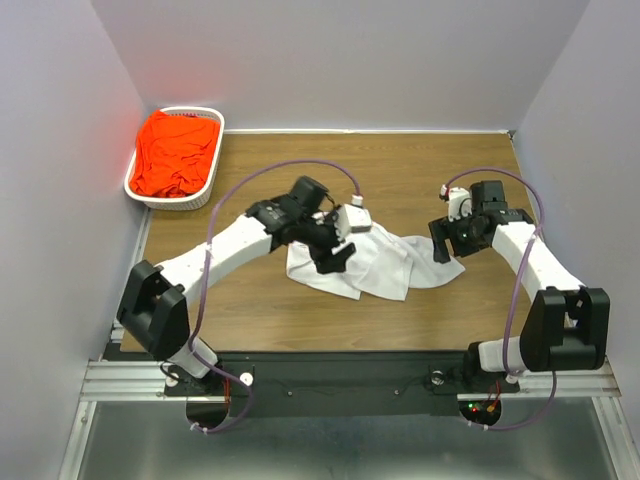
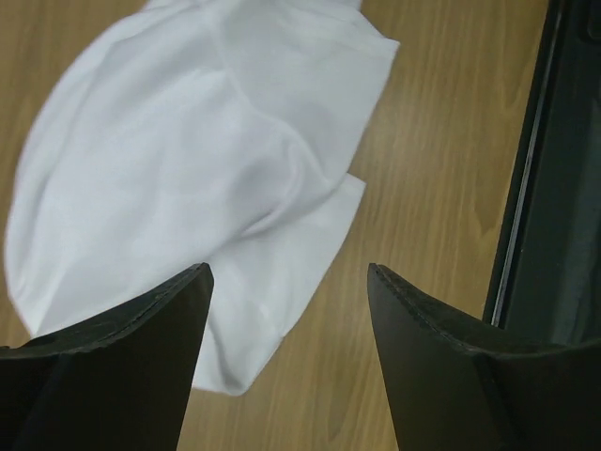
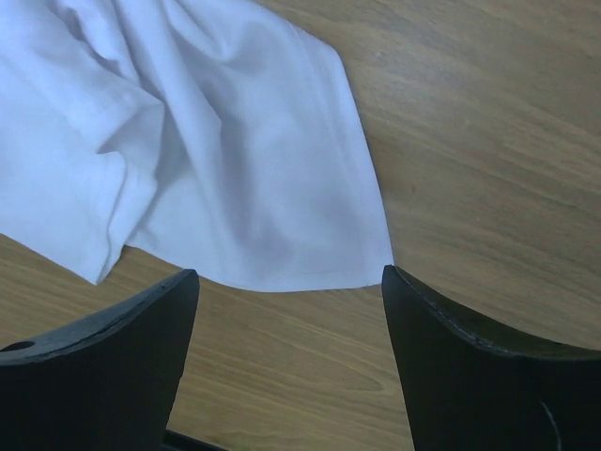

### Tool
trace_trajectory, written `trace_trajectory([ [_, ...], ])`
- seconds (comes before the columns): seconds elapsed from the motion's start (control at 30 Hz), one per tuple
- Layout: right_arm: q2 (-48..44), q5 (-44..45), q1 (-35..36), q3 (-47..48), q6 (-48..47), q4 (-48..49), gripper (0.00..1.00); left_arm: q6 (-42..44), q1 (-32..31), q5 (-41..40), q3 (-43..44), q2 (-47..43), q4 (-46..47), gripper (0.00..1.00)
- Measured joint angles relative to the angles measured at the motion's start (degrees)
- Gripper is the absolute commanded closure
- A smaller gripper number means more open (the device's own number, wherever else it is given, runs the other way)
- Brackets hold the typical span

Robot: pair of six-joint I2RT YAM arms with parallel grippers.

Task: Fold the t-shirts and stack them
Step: Flatten the tshirt out

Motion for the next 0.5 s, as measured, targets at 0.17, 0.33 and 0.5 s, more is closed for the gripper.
trace_trajectory([
  [0.17, 3.6, 0.9, -3.4, 0.0, -1.5, -0.6, 0.27, -0.2, -11.7, -6.0, -1.0, 6.3, 5.7, 0.3],
  [0.33, 7.6, 1.3, -6.2, 0.0, -1.9, -1.0, 0.32, -0.9, -17.8, -9.7, 1.9, 15.6, 9.7, 0.33],
  [0.5, 12.4, 1.3, -8.6, 1.0, -1.8, -1.6, 0.36, -1.3, -21.0, -12.9, 5.3, 22.8, 13.6, 0.33],
])
